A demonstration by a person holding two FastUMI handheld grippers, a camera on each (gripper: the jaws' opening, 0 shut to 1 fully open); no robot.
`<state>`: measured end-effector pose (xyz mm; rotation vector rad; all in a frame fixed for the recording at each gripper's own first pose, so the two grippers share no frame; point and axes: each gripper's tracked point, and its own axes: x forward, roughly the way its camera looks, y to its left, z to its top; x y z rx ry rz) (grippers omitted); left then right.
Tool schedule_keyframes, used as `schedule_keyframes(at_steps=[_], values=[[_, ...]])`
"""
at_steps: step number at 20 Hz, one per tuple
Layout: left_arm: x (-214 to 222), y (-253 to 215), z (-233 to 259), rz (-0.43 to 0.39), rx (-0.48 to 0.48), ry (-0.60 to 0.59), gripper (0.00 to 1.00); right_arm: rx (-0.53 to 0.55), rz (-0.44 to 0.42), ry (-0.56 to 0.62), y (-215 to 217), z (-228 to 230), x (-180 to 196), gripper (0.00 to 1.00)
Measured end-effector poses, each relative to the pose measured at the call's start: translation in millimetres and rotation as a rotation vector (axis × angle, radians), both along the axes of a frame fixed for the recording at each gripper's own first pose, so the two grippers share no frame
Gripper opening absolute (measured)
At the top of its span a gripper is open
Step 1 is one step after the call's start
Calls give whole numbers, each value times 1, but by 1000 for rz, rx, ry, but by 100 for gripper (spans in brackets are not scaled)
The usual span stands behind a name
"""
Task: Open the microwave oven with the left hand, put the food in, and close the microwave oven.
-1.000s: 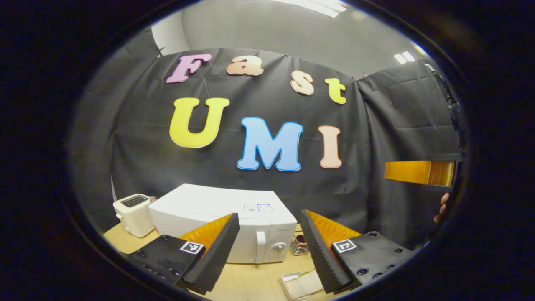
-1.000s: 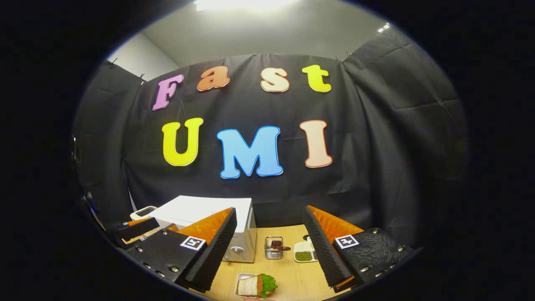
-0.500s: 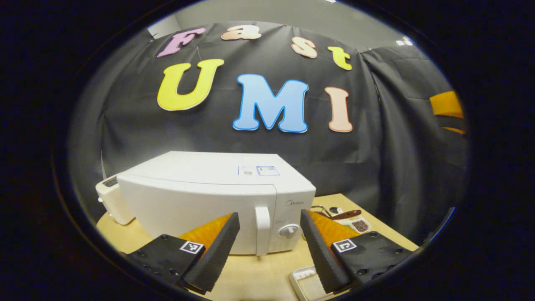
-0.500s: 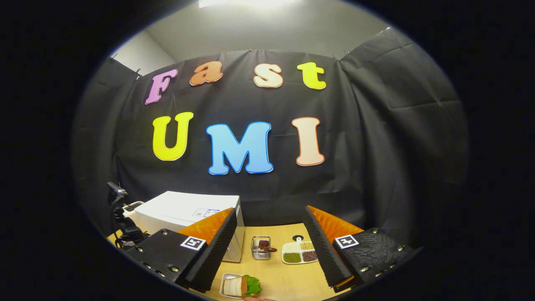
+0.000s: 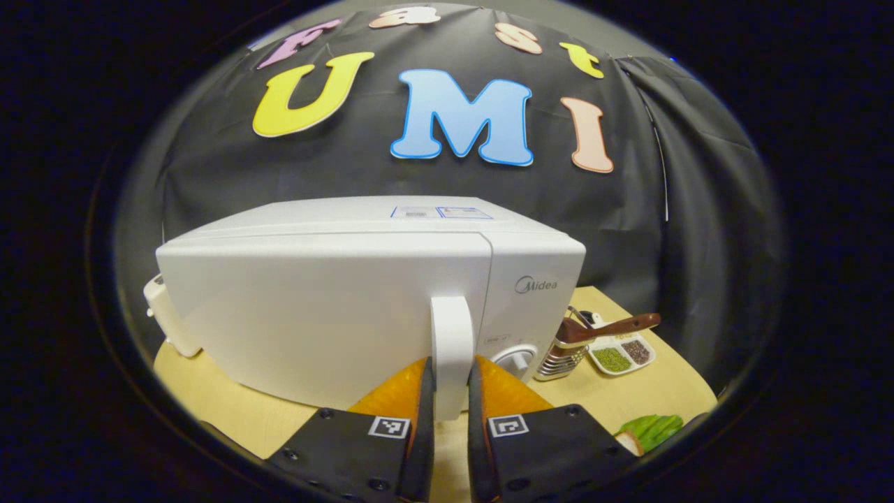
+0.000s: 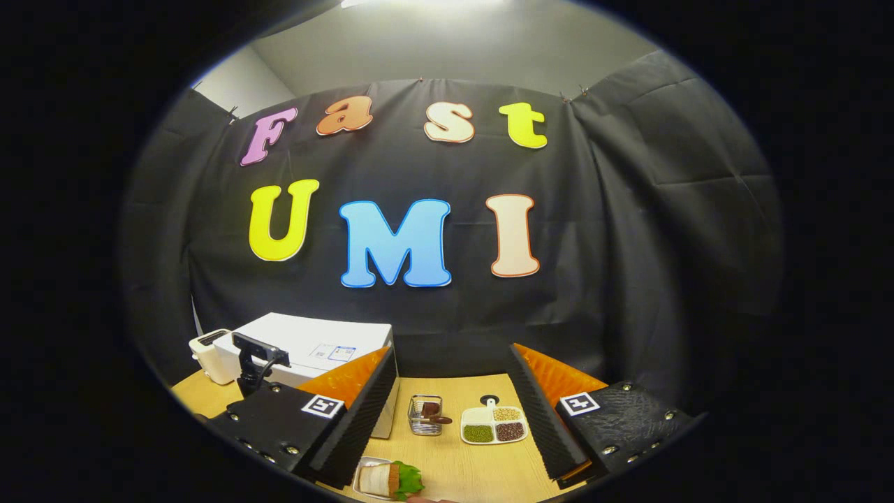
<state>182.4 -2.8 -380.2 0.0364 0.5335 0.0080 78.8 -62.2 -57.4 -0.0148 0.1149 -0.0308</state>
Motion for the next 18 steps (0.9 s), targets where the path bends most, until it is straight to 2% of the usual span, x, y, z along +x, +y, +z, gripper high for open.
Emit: schedule_keyframes(at_steps=[2,3,4,5,6,10,15,18], values=[[-3,0,1,-3,-10,19,17,4,-5,5,-2,-2,-3,97],[-3,0,2,-6,-11,24,18,4,-3,8,-1,-3,-4,97],[-3,0,2,-14,-5,28,12,4,-5,6,-2,-3,-5,96],[-2,0,2,-18,-2,35,14,9,-5,6,-2,-2,-5,96],[-3,0,-1,-20,-1,41,6,15,-1,4,-2,-2,-7,96],[-10,-1,1,-21,-38,76,7,9,8,-11,0,3,-13,96],[-94,5,11,-41,-33,96,5,18,24,-12,9,1,-25,96],[-127,15,15,-52,-36,121,7,28,54,-1,25,-2,-32,97]])
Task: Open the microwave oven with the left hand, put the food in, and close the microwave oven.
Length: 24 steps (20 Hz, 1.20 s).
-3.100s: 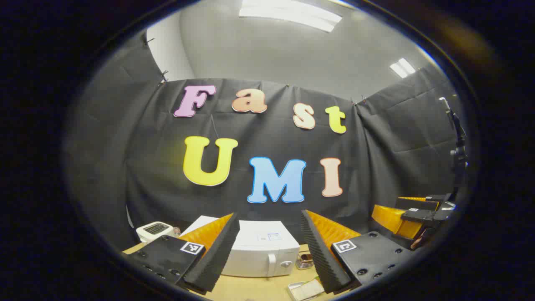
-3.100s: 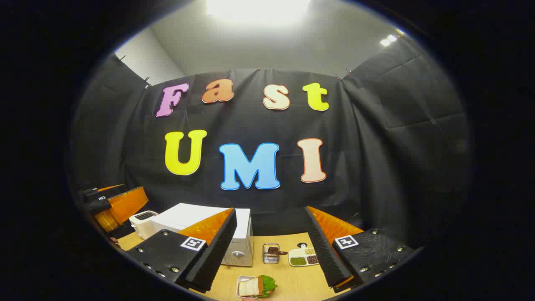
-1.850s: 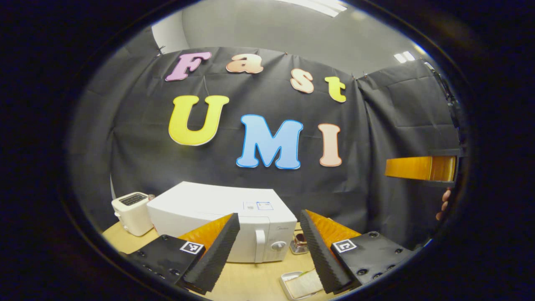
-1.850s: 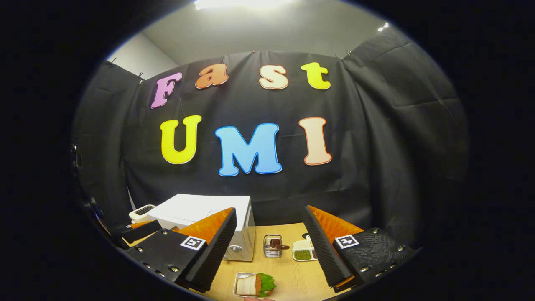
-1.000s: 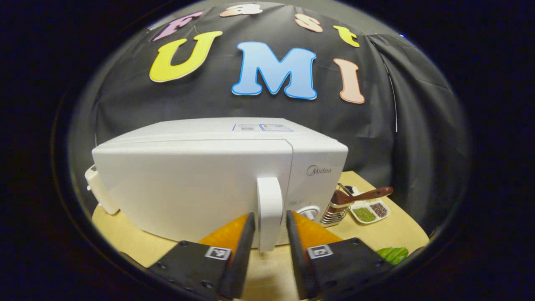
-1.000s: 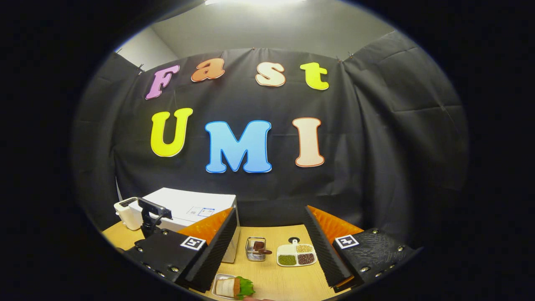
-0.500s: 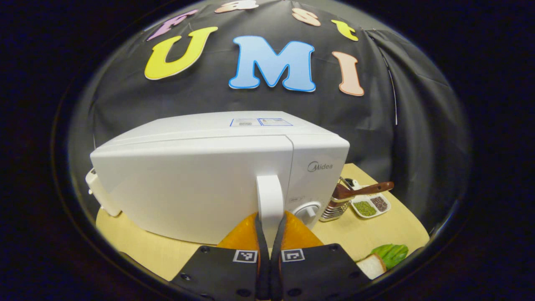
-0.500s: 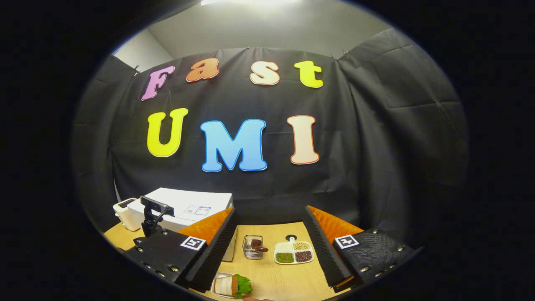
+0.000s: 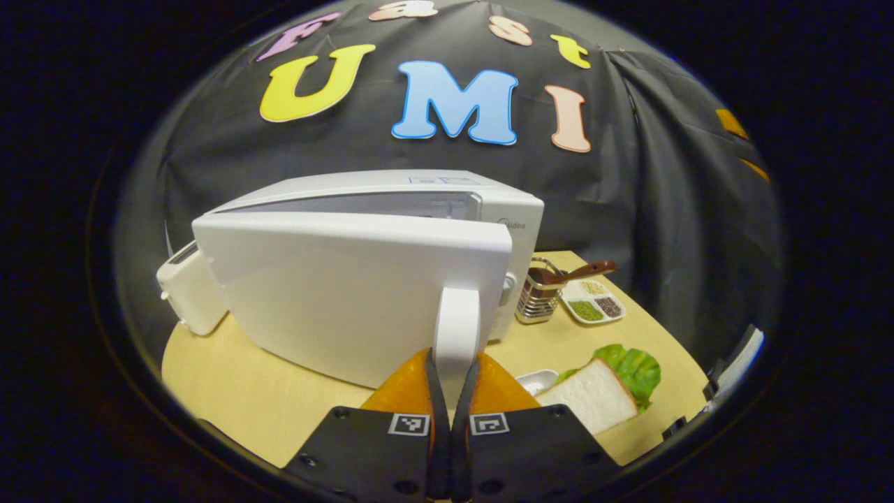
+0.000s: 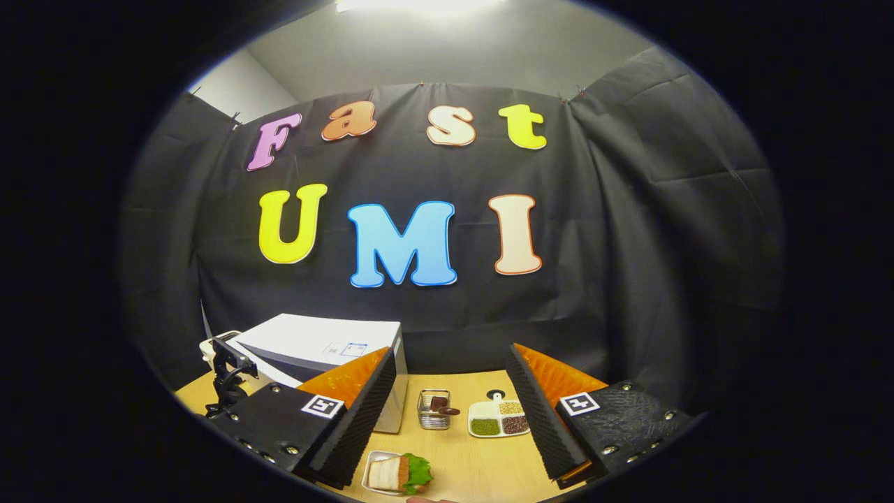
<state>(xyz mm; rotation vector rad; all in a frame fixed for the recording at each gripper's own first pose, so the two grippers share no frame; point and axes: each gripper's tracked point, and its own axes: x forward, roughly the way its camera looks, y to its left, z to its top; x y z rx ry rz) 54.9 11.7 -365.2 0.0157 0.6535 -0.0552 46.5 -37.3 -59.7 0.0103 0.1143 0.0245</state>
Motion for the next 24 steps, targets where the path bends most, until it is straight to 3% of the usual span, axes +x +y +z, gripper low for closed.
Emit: schedule_keyframes(at_steps=[8,19,22,24], values=[[-106,59,20,38,34,30,7,-11,85,-31,54,8,-29,96],[-214,215,47,196,163,46,6,-5,202,-5,117,-4,-53,96],[-227,256,53,220,105,22,6,-21,221,-1,126,-7,-56,96],[-230,274,53,186,83,8,6,-31,237,12,130,-16,-55,96]])
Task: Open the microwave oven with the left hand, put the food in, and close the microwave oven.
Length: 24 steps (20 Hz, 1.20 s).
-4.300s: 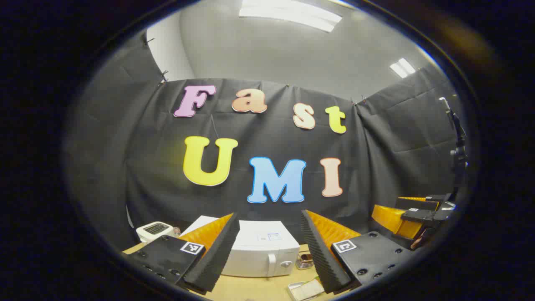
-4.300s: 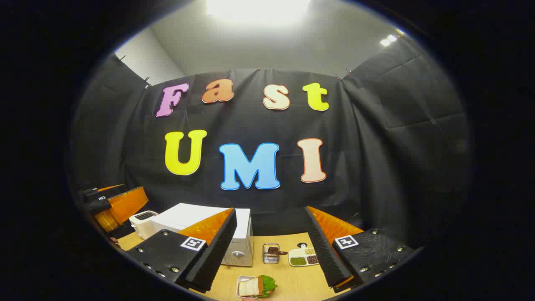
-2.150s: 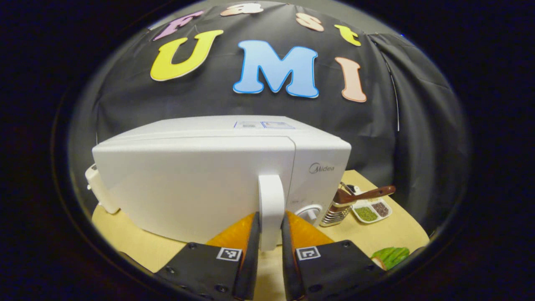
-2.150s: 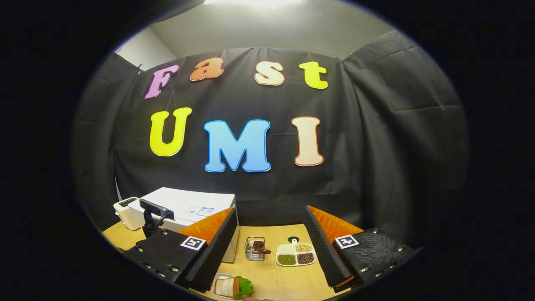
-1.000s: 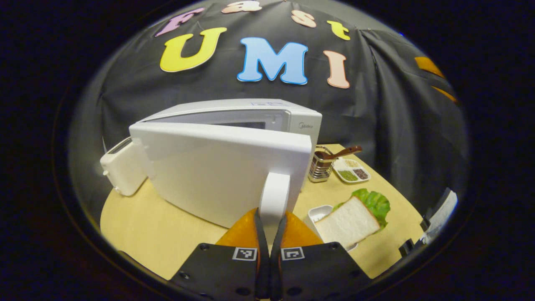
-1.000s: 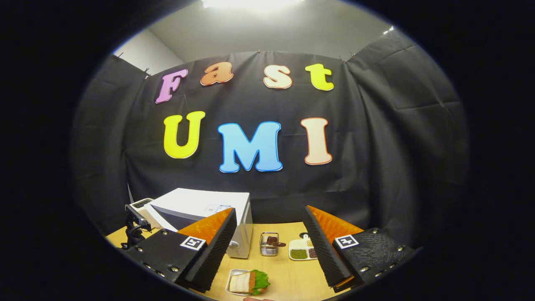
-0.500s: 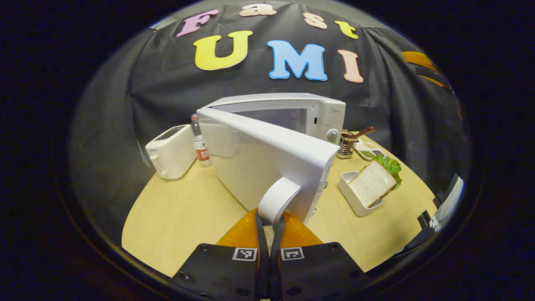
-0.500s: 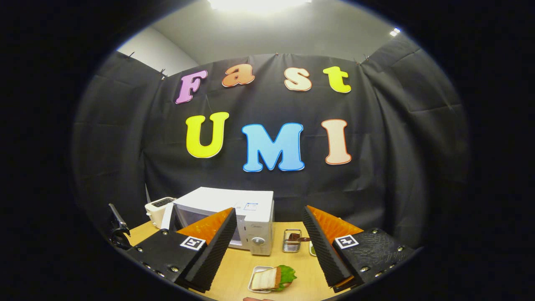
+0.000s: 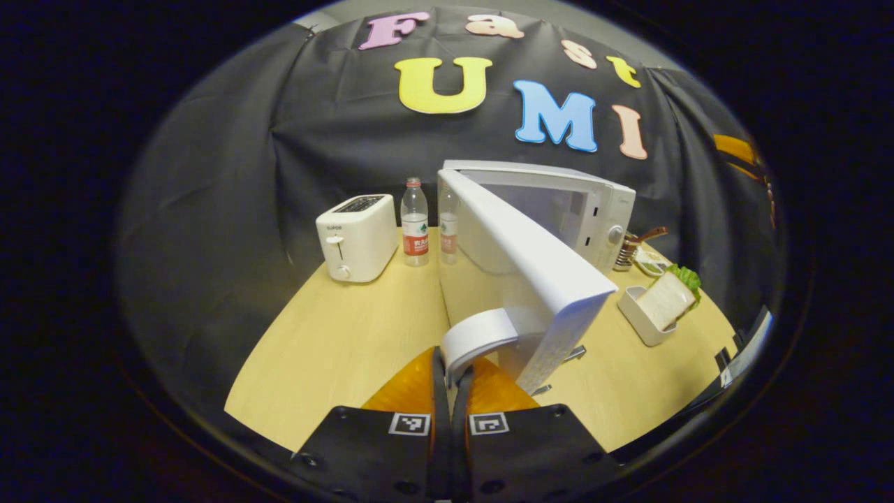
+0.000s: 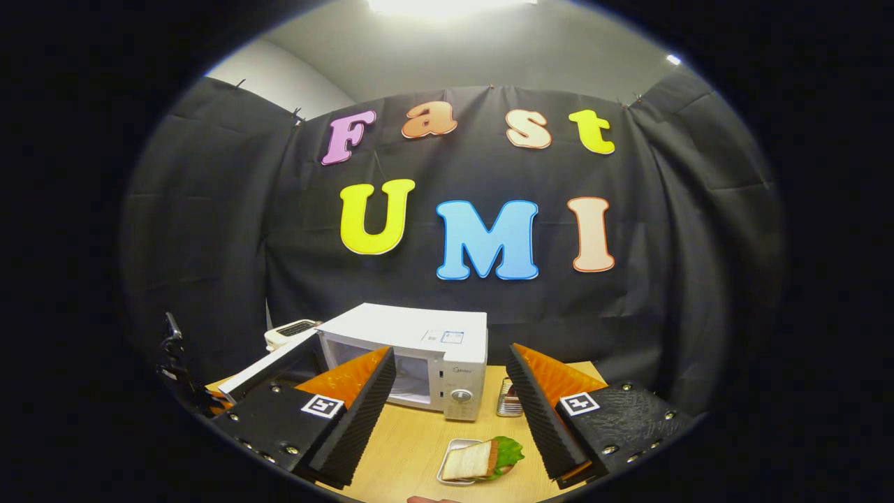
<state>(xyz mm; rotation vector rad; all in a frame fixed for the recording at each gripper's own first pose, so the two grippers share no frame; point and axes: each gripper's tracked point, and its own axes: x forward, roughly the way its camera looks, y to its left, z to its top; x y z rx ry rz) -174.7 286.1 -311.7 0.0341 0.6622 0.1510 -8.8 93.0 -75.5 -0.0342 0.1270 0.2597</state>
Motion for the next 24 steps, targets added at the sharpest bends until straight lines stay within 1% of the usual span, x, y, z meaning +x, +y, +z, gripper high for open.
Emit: schedule_keyframes(at_steps=[2,5,6,7,8,9,10,11,12,13,14,15,16,17,18,19,20,21,22,23,24], values=[[-2,14,1,-37,-13,1,7,-11,8,29,-1,-13,2,96],[-5,34,3,-80,-33,-4,7,-26,-10,97,-16,-39,9,97],[-6,38,2,-91,-43,-6,7,-28,-16,118,-21,-47,11,93],[-4,42,2,-102,-55,-4,8,-32,-21,134,-27,-54,13,97],[-6,45,2,-111,-68,-3,9,-37,-26,150,-32,-63,16,97],[-6,47,2,-118,-96,-2,11,-43,-31,165,-39,-70,18,97],[-7,45,0,-122,-124,-10,18,-51,-36,184,-44,-81,21,97],[-8,45,2,-130,-127,-18,19,-57,-29,217,-49,-93,23,97],[-8,46,1,-137,-126,-23,24,-58,0,273,-49,-114,21,97],[-8,46,0,-140,-123,-21,26,-47,24,329,-50,-134,18,97],[-11,47,1,-140,-118,-19,29,-37,29,386,-57,-150,15,97],[-17,49,2,-138,-111,-10,25,-24,17,446,-65,-165,13,97],[-23,48,1,-137,-110,-3,33,2,3,495,-71,-179,12,97],[-31,51,2,-126,-96,-1,35,30,-16,535,-77,-190,10,97],[-41,55,3,-112,-91,5,43,58,-43,577,-86,-202,7,97],[-52,61,8,-80,-74,-1,41,91,-71,617,-94,-214,5,97],[-59,68,18,-36,-54,-15,44,112,-92,645,-100,-225,5,97],[-63,74,37,20,-16,-55,41,131,-108,673,-106,-232,3,97],[-61,68,66,47,17,-126,51,140,-116,701,-109,-242,1,97],[-53,56,100,61,45,-204,45,151,-114,720,-109,-248,1,97],[-46,38,136,62,71,-277,45,163,-109,735,-107,-253,1,97]])
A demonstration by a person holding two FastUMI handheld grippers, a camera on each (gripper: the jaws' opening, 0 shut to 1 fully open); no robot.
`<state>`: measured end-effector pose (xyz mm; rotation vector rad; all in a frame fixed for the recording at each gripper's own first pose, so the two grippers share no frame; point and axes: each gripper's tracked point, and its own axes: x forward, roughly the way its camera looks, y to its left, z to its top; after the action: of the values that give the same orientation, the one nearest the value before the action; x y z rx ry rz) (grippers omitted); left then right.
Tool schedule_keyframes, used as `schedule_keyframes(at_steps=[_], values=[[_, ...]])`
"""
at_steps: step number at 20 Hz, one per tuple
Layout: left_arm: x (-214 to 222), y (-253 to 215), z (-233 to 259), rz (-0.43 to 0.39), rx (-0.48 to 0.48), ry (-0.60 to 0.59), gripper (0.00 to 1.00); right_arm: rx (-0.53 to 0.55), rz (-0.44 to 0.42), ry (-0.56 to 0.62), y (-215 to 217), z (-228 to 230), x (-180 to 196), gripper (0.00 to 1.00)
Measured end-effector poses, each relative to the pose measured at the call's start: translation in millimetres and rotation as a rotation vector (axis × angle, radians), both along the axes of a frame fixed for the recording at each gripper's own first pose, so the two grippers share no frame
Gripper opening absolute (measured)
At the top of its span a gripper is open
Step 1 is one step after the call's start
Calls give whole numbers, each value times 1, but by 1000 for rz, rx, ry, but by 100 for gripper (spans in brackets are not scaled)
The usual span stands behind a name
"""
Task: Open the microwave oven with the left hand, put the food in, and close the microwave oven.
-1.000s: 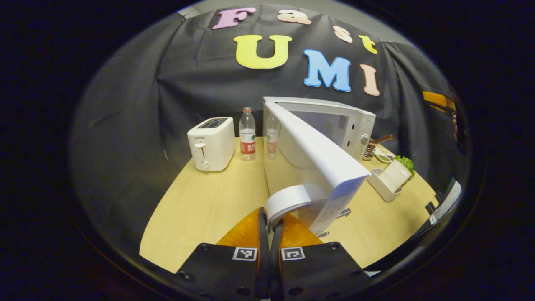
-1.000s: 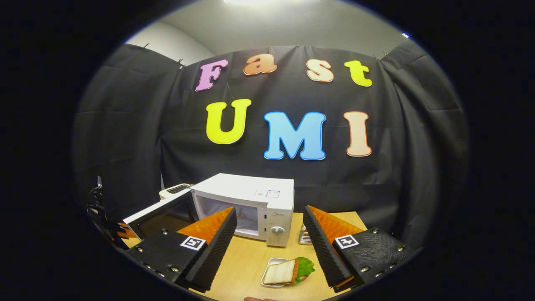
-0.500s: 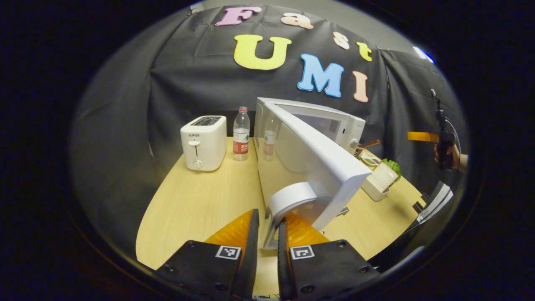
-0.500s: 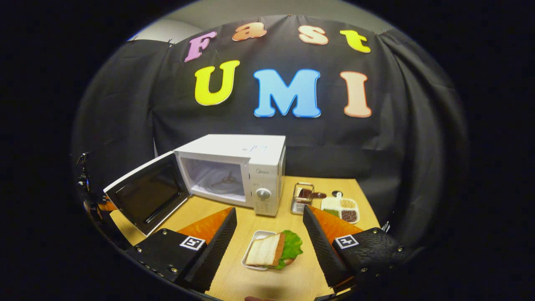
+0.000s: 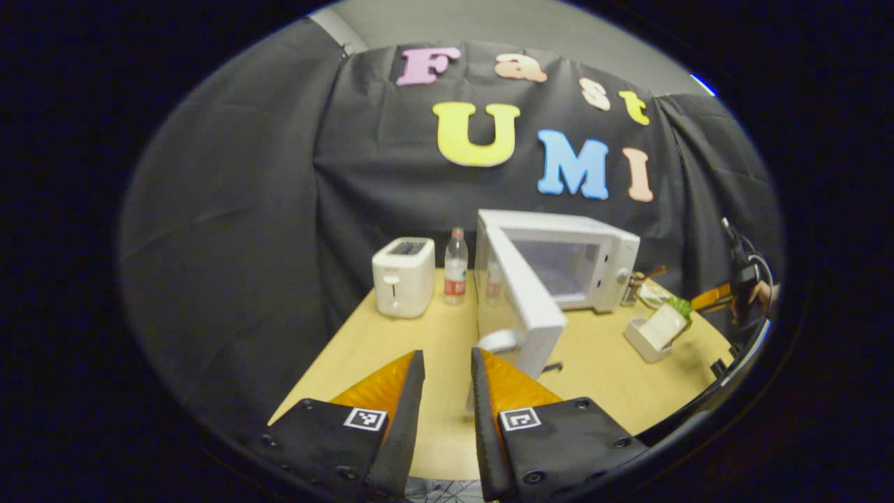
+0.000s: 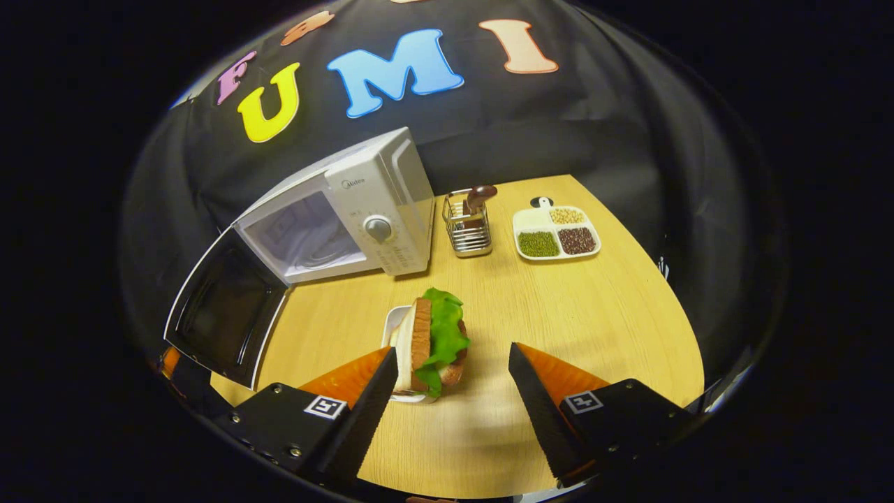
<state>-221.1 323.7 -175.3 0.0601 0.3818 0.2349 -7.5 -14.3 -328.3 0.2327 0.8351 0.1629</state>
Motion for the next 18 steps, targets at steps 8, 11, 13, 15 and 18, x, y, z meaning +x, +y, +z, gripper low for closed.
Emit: schedule_keyframes(at_steps=[8,11,13,15,18], values=[[98,-144,153,-128,-4,-332,96,119,-40,115,15,-27,3,97],[116,-174,158,-197,2,-347,96,169,-46,159,23,-33,3,95],[121,-186,151,-222,0,-325,96,187,-50,194,26,-41,5,95],[129,-191,145,-234,-7,-308,92,182,-68,202,23,-41,8,86],[133,-190,146,-232,-3,-311,96,237,-77,239,33,-43,8,50]])
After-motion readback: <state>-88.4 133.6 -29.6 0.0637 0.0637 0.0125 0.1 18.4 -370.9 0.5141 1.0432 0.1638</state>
